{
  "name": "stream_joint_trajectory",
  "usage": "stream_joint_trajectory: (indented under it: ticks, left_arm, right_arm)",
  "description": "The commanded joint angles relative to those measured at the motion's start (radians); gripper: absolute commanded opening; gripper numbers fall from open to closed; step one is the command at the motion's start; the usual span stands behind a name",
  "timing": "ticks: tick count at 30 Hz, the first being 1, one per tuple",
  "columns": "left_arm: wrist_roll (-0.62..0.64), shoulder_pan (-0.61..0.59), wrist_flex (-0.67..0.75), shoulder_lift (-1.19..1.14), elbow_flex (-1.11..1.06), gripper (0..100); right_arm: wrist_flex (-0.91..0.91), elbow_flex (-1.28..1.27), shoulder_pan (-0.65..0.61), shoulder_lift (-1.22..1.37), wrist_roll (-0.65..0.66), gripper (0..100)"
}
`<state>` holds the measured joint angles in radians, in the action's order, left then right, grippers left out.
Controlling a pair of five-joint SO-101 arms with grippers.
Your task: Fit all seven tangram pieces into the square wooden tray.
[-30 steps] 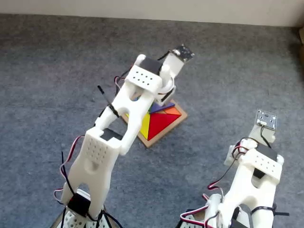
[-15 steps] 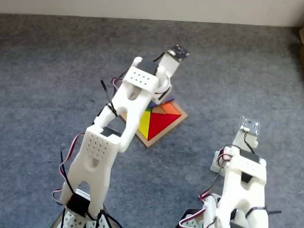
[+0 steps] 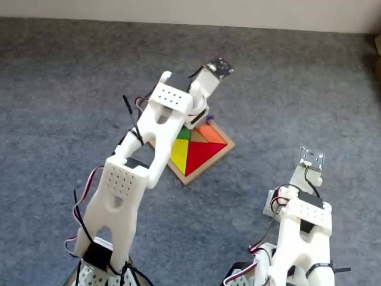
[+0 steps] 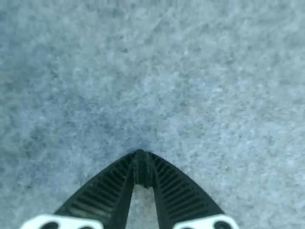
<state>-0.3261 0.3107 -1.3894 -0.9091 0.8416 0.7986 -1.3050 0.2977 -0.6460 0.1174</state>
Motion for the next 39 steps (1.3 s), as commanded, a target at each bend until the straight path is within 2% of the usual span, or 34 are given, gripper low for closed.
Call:
stream_joint_trajectory:
  ticks: [1, 11, 23, 28, 31, 39]
  left_arm:
    - [-0.049, -0.022, 0.006, 0.022, 0.013, 16]
    - [-0.043, -0.022, -0.048, 0.134, 0.019, 16]
    - [0.006, -0.024, -0.051, 0.134, 0.019, 15]
    - [0.006, -0.024, -0.044, 0.133, 0.019, 9]
    - [0.006, -0.027, -0.043, 0.130, 0.018, 9]
    - [0.077, -0.056, 0.074, 0.024, 0.024, 9]
  right_arm:
    - [-0.028, -0.004, -0.015, -0.007, -0.005, 0.5]
    - [-0.030, -0.007, -0.053, -0.005, -0.005, 0.5]
    - [-0.071, -0.008, -0.056, 0.001, -0.009, 0.5]
    - [-0.071, -0.008, -0.056, 0.002, -0.009, 0.5]
    - [-0.071, -0.008, -0.056, 0.002, -0.009, 0.5]
    - [-0.071, -0.010, -0.056, 0.002, -0.008, 0.5]
